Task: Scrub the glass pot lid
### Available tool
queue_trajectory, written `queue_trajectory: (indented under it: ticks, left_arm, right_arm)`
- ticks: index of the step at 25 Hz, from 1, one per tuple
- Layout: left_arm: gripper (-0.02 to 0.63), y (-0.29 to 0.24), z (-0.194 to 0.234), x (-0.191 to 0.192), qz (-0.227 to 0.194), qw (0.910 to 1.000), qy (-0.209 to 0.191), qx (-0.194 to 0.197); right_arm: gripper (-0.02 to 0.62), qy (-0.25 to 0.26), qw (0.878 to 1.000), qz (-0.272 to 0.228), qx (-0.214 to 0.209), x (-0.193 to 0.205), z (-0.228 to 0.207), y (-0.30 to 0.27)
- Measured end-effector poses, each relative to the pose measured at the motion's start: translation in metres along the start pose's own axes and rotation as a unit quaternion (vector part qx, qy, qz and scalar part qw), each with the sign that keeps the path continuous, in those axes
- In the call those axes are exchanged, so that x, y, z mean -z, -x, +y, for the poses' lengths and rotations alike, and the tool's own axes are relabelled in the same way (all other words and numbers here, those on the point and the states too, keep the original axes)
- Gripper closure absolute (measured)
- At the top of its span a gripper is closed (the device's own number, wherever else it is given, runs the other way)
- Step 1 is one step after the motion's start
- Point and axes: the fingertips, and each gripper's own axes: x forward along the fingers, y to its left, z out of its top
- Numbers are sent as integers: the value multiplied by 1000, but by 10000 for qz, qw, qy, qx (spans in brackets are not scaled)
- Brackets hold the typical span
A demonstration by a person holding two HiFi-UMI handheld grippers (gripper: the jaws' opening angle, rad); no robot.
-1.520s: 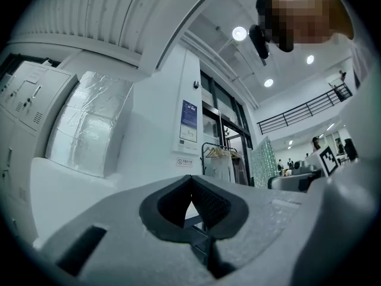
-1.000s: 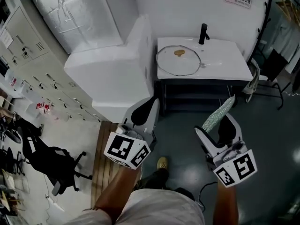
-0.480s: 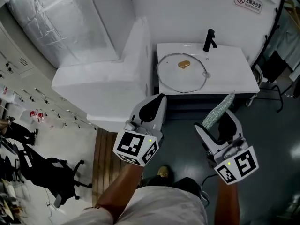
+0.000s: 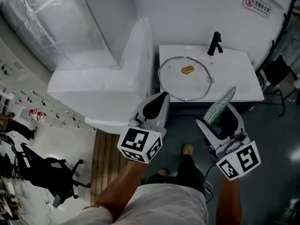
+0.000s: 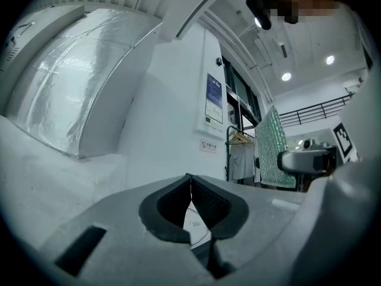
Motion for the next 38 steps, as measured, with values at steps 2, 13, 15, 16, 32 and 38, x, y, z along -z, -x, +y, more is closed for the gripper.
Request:
queue_trajectory:
  ticks: [2, 13, 15, 16, 32, 38]
  left_arm:
    - [591, -8, 3, 4, 25, 10000, -32, -60]
    - [591, -80, 44, 34, 447, 9949, 19, -903]
    - [591, -92, 52, 41, 575, 9923, 21, -1097]
    - [591, -98, 56, 45, 642, 9907, 29, -1203]
    - [589, -152, 118, 102, 1576, 9522, 529, -2563]
    - [588, -154, 139, 122, 1940, 9392, 928, -2676]
  right_arm:
    - [247, -29, 10000, -31, -77, 3, -11, -8]
    - [247, -115, 9971, -130, -740, 8, -100, -72]
    - [247, -128, 9959, -91, -895, 10, -118, -85]
    - [247, -144, 9951, -75, -979, 11, -126, -91]
    - [247, -54, 9743, 332, -2227, 34, -195, -183]
    - [247, 557, 9564, 944, -2706, 51, -193, -219]
